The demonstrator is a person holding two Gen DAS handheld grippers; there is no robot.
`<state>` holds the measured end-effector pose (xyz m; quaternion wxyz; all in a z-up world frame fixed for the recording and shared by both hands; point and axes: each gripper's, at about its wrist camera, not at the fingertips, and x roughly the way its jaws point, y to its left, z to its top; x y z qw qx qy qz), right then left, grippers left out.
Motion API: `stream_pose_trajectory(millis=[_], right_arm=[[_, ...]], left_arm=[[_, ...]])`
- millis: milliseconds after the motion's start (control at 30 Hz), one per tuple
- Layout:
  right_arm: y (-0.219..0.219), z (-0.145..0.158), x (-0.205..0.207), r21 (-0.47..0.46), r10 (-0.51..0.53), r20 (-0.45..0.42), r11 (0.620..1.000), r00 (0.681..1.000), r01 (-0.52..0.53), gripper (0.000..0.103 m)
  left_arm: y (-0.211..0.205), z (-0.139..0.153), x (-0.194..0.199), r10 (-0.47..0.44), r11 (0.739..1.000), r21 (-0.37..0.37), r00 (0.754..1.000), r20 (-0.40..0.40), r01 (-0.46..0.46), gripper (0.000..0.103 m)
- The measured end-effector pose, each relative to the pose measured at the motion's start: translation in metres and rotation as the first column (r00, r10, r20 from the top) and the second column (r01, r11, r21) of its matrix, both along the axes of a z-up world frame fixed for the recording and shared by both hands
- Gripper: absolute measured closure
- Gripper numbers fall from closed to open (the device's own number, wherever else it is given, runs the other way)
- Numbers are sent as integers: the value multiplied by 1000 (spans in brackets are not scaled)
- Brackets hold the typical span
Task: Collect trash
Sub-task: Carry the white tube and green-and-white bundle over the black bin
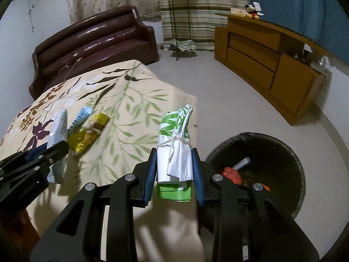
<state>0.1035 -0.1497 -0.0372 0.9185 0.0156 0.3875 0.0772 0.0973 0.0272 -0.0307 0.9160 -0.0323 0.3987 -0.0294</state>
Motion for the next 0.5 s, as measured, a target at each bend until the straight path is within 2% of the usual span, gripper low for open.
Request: stream_pose_trajectory(millis=[500], right_arm=[[-65,-7,-15,3,-88,6,996,996,88,73]], left_arm=[[-75,-2,-9,-100,995,28,995,10,99,70]])
